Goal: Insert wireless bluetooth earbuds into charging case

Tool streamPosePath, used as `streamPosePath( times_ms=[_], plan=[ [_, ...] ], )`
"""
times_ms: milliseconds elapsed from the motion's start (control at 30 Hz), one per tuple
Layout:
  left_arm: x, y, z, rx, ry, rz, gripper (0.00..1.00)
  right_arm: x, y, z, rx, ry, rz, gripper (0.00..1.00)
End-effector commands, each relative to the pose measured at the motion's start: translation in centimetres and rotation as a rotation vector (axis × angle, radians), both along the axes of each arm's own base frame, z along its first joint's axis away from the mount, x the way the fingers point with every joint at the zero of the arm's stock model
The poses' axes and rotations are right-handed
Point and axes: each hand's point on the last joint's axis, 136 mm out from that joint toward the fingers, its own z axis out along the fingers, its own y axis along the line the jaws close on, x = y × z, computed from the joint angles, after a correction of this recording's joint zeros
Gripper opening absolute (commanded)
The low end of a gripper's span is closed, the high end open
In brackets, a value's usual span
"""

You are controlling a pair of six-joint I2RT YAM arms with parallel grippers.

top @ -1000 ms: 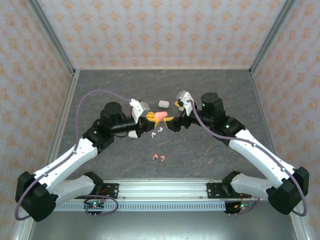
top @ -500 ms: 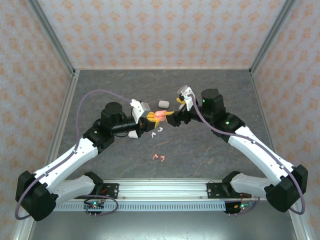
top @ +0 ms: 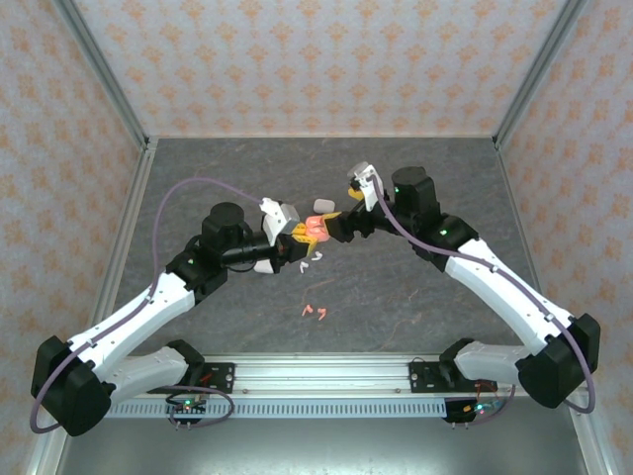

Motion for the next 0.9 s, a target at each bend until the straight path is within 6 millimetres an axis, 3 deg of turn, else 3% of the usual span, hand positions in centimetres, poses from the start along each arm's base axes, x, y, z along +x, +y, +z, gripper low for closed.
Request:
streamPosePath(
  times_ms=[0,167,400,633,867],
  plan=[
    [-0.2,-0.2,0.7,-0.005,-0.048,-0.008,0.05,-0.1,-0.4,1.8,0.029,-0.002,-0.017,0.95],
    [0.2,0.7,0.0,0.019,-0.053,0.05,0.05,-1.0,-1.8,2.8,0.07,0.013,-0.083,0.95],
    [0.2,2.5,-1.5,0.034,-0.04,0.149,0.04,-2.9,-3.2,-0.6,0.084,0.274,-0.177,0.93],
    [-1.0,4.3,-2.8,0.017,-0.016,0.217,0.04,-5.0,-1.9,-8.0,0.124,0.614,-0.243,0.77],
    [-2.4,6.1,-2.0,-0.004,-0.055,0.262,0.03,-7.4,1.7,-16.1,0.04,0.769,-0.264,0.67]
  ],
)
